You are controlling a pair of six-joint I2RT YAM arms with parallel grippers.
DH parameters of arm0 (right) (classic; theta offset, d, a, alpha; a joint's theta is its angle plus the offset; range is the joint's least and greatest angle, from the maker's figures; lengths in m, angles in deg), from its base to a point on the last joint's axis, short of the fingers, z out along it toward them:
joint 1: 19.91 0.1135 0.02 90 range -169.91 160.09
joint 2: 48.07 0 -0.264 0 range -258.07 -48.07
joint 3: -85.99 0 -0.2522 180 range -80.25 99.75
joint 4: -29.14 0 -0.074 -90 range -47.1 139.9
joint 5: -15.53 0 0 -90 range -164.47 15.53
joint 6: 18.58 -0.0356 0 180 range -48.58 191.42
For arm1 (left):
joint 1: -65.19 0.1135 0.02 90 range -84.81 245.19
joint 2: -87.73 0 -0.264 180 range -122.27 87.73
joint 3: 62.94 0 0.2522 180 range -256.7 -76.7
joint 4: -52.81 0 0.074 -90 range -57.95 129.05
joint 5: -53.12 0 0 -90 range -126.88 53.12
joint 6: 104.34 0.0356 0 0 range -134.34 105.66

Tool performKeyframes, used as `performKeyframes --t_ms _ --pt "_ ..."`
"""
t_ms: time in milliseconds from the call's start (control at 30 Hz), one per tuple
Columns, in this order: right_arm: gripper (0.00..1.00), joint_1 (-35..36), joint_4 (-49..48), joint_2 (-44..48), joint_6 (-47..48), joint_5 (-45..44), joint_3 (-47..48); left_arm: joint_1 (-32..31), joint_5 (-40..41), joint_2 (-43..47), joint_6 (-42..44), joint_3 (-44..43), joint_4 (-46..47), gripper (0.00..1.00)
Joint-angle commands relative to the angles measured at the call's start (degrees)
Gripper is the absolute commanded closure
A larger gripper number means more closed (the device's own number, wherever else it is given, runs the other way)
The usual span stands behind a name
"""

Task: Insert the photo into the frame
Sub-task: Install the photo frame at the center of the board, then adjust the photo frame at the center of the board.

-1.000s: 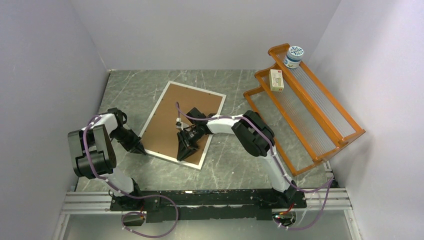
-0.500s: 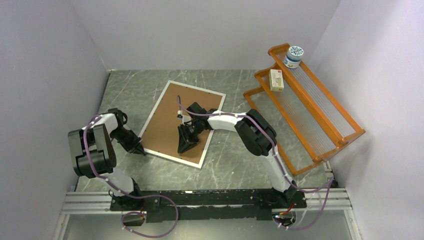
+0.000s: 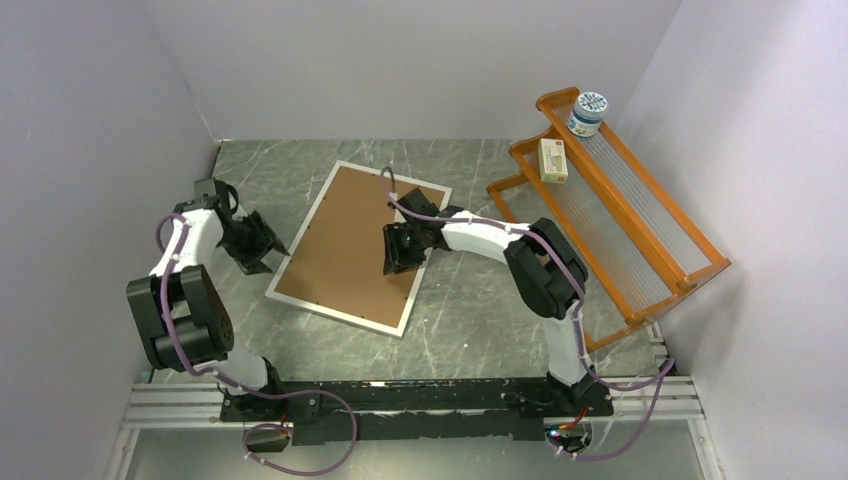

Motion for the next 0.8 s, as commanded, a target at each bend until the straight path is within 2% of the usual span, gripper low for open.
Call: performKeyframes --t_ms 0,133,200,333,433,567,667,767 --pt "0.62 -1.3 3.9 7.7 -4.4 -14.4 -1.3 -0.1 0.0 -4.4 3.1 -6.1 4.2 0.34" --pt "0.59 -3.6 9.3 11.1 -7.6 -23.2 -1.6 -0.1 0.2 -10.5 4.8 -10.7 7.8 0.23" --pt "0.58 -4.8 10.9 12.3 -7.5 -24.9 -1.3 -0.1 -1.9 -13.7 5.7 -11.8 10.4 0.19" --pt "0.57 -6.9 12.7 13.3 -6.9 -25.1 0.4 -0.2 -7.5 -20.6 8.1 -14.9 11.5 0.18" --pt "0.57 -8.1 12.1 13.4 -7.2 -23.3 0.8 -0.3 -12.1 -23.3 8.8 -15.8 11.0 0.27" --pt "0.58 -9.4 12.2 12.4 -8.1 -21.1 2.0 -1.1 -16.3 -21.9 7.8 -11.3 12.6 0.38" --pt "0.59 -9.8 11.9 11.7 -7.7 -21.1 2.9 -2.2 -18.3 -21.3 6.5 -8.1 12.6 0.49" --pt "0.59 -10.2 12.0 10.4 -6.7 -21.2 4.8 -4.8 -16.9 -19.0 4.4 -5.0 12.2 0.59"
